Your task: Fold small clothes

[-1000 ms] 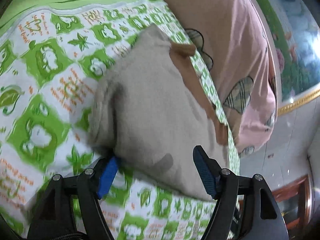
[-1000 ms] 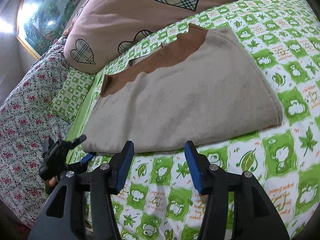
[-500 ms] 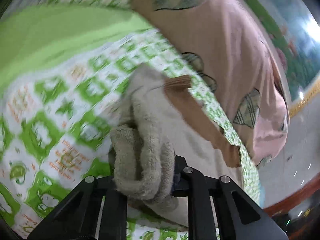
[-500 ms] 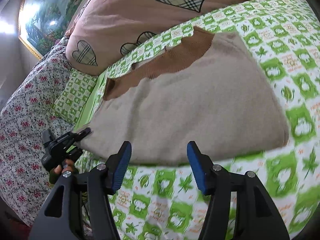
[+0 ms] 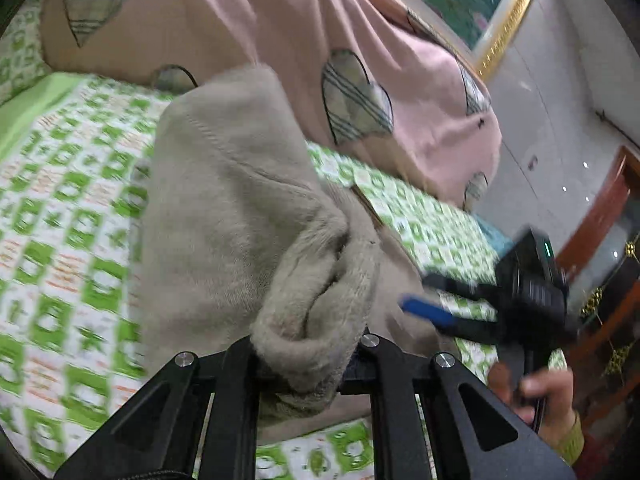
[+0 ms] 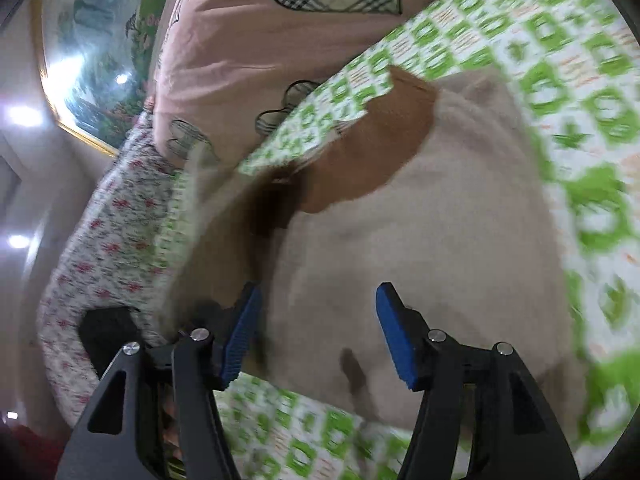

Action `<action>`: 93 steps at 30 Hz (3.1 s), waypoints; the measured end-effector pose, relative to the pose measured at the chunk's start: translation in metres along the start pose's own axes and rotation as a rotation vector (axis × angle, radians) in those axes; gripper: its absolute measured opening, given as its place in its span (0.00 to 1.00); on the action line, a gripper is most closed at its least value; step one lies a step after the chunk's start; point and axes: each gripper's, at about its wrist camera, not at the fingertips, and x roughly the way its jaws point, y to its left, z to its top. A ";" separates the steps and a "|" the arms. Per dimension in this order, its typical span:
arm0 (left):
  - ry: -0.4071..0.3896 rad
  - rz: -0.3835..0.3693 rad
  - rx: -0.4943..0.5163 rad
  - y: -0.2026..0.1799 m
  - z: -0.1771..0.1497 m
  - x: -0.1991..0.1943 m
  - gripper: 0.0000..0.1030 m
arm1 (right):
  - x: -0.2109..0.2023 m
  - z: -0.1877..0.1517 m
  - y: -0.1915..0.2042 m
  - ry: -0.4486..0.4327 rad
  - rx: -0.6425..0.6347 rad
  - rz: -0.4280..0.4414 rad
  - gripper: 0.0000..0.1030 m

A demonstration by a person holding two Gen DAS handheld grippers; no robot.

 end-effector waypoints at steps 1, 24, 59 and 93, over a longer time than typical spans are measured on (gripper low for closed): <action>0.016 -0.006 -0.001 -0.002 -0.003 0.006 0.11 | 0.006 0.005 0.000 0.011 0.007 0.023 0.63; 0.079 -0.085 0.232 -0.106 -0.011 0.065 0.11 | 0.023 0.076 0.041 0.037 -0.311 -0.217 0.15; 0.312 -0.072 -0.139 0.042 0.014 0.090 0.80 | -0.013 0.048 -0.038 0.028 -0.191 -0.382 0.88; 0.181 0.013 -0.154 0.122 -0.043 -0.084 0.42 | 0.090 -0.083 0.058 0.173 -0.226 -0.150 0.29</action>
